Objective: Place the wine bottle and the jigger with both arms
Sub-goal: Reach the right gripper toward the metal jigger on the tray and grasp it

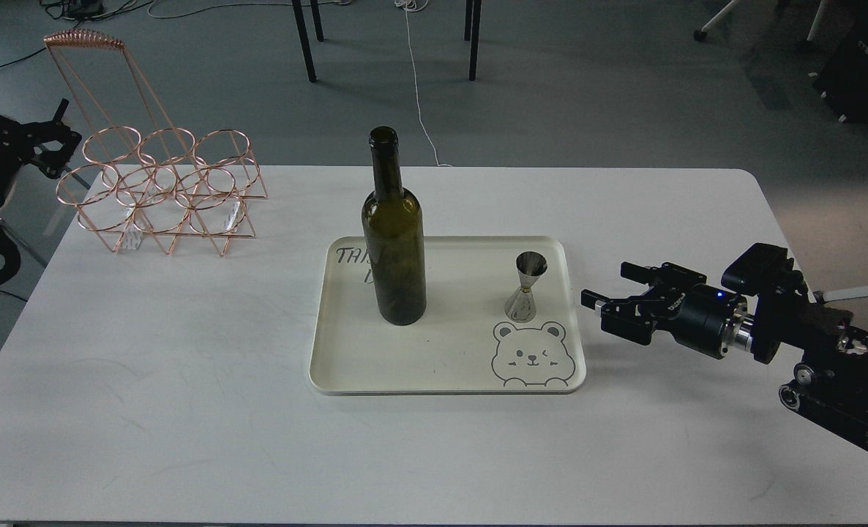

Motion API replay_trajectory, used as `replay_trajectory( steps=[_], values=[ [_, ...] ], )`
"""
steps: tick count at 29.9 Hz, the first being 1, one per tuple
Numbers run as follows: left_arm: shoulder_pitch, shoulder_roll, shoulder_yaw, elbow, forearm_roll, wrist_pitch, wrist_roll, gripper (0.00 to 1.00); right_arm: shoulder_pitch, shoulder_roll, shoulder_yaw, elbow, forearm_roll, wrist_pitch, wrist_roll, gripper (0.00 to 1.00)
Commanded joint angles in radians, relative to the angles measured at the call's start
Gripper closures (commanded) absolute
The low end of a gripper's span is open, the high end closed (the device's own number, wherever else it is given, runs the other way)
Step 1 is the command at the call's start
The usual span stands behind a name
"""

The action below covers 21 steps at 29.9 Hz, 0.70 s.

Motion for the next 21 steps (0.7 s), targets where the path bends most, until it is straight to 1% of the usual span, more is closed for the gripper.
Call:
replay_trajectory(
  steps=[1, 5, 9, 12, 17, 21],
  values=[
    [-0.001, 0.000, 0.000, 0.000, 0.003, 0.004, 0.000, 0.02, 0.043, 0.081, -0.047, -0.068, -0.019, -0.015, 0.001, 0.09],
    [-0.001, 0.000, 0.000, 0.000, 0.003, 0.004, 0.000, 0.02, 0.109, 0.162, -0.127, -0.145, -0.024, -0.024, 0.001, 0.18],
    [-0.001, 0.006, 0.000, 0.002, 0.004, 0.003, 0.000, 0.02, 0.138, 0.234, -0.159, -0.191, -0.024, -0.027, 0.001, 0.28],
    [0.000, 0.023, 0.000, 0.002, 0.006, 0.001, 0.000, 0.02, 0.136, 0.245, -0.161, -0.210, -0.024, -0.027, 0.001, 0.37],
    [0.000, 0.032, 0.000, 0.002, 0.006, 0.000, 0.000, 0.02, 0.141, 0.245, -0.161, -0.210, -0.024, -0.027, 0.001, 0.58],
    [0.000, 0.034, 0.000, 0.002, 0.006, 0.001, 0.000, 0.02, 0.144, 0.245, -0.161, -0.210, -0.024, -0.027, 0.001, 0.68]
  ],
)
